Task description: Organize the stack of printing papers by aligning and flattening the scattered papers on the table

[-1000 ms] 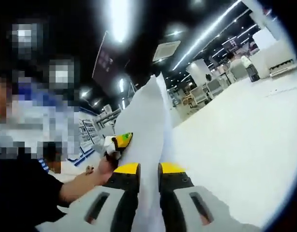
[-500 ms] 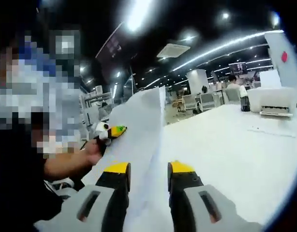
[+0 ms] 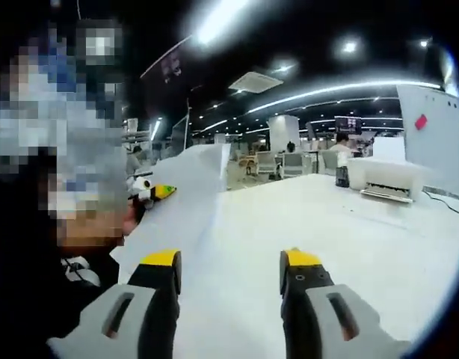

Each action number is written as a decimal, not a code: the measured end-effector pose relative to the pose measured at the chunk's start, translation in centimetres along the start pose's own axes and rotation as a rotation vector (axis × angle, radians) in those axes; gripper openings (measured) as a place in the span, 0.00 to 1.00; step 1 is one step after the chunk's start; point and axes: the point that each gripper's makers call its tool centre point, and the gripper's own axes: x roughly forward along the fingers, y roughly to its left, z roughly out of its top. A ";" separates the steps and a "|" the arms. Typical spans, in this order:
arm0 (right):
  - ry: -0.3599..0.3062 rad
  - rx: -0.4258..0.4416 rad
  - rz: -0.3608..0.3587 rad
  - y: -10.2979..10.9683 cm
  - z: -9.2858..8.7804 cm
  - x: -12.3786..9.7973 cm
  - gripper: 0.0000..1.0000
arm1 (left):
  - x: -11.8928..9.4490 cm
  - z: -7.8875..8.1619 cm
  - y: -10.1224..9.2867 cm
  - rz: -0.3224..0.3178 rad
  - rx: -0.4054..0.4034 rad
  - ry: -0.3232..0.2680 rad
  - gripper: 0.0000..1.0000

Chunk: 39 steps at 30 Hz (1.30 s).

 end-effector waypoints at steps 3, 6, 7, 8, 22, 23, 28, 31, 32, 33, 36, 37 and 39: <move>-0.018 0.022 -0.050 -1.4 -0.1 -1.9 0.53 | 0.1 -0.1 -0.1 -0.002 0.000 0.003 0.06; -0.007 0.014 -0.098 -2.8 -0.6 -3.3 0.55 | 0.1 -0.2 -0.1 -0.001 0.002 0.006 0.06; -0.005 0.013 -0.113 -3.4 -0.8 -3.9 0.56 | 0.1 -0.2 -0.1 -0.001 0.003 0.007 0.06; -0.006 0.016 -0.116 -3.5 -0.8 -4.1 0.56 | 0.1 -0.2 -0.1 0.000 0.003 0.008 0.06; -0.029 0.070 -0.189 -5.4 -2.0 -9.1 0.60 | 0.0 -0.1 0.2 -0.001 0.002 0.012 0.06; -0.030 0.075 -0.197 -5.5 -2.1 -9.4 0.59 | 0.0 -0.1 0.2 -0.001 0.001 0.012 0.06; -0.035 0.107 -0.250 -6.2 -2.9 -11.7 0.59 | 0.0 -0.2 0.2 -0.002 -0.001 0.016 0.06; -0.026 0.131 -0.297 -7.1 -3.6 -13.4 0.58 | -0.1 -0.1 0.5 -0.001 0.001 0.017 0.06; -0.021 0.139 -0.315 -7.4 -3.8 -13.9 0.58 | -0.1 -0.1 0.4 -0.001 0.001 0.017 0.06; -0.019 0.145 -0.333 -7.7 -3.8 -14.5 0.58 | -0.1 -0.1 0.4 -0.001 0.001 0.017 0.06; -0.010 0.161 -0.411 -9.3 -4.2 -16.4 0.57 | -0.1 -0.1 0.4 -0.001 0.001 0.017 0.06; 0.001 0.159 -0.434 -9.7 -4.4 -16.8 0.57 | 0.0 -0.1 0.4 -0.001 0.000 0.016 0.06; 0.035 0.160 -0.485 -10.8 -5.0 -17.9 0.57 | 0.0 -0.1 0.4 -0.002 0.000 0.017 0.06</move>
